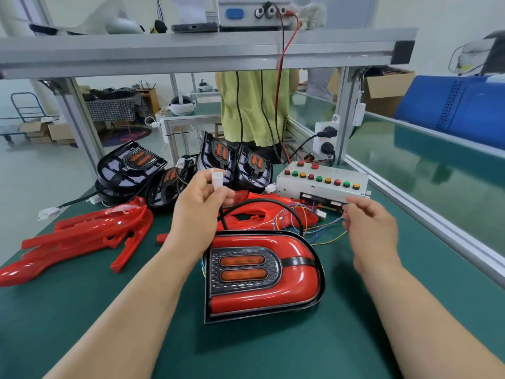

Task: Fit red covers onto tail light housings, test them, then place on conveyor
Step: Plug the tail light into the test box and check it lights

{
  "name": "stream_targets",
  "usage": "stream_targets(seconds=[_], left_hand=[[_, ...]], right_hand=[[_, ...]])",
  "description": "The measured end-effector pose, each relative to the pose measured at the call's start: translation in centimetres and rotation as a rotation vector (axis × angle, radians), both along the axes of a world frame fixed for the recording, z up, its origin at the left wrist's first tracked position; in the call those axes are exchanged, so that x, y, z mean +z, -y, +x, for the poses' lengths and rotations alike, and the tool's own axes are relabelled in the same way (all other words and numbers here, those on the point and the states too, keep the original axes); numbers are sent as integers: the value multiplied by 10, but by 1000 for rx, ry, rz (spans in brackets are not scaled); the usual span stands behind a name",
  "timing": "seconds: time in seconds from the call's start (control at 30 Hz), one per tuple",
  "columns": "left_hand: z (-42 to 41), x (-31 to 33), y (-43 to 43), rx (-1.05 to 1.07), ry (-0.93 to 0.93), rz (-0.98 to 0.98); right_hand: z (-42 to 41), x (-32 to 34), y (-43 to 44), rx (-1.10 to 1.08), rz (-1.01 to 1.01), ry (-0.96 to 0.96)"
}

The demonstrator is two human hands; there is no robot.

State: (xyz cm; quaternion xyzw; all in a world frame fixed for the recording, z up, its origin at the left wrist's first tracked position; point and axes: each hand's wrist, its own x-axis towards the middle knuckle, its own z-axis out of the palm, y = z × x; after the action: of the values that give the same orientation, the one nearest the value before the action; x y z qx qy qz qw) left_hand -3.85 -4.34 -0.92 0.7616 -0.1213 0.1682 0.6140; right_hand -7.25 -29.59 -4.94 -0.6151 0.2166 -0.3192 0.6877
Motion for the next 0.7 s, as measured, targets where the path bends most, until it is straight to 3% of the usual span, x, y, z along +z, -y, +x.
stream_targets(seconds=[0.57, 0.7], left_hand=[[3, -9, -6, -124, -32, -4], [3, -9, -5, -126, -49, -16]], right_hand=[[57, 11, -2, 350, -1205, -808], [53, 12, -4, 317, -1106, -769]])
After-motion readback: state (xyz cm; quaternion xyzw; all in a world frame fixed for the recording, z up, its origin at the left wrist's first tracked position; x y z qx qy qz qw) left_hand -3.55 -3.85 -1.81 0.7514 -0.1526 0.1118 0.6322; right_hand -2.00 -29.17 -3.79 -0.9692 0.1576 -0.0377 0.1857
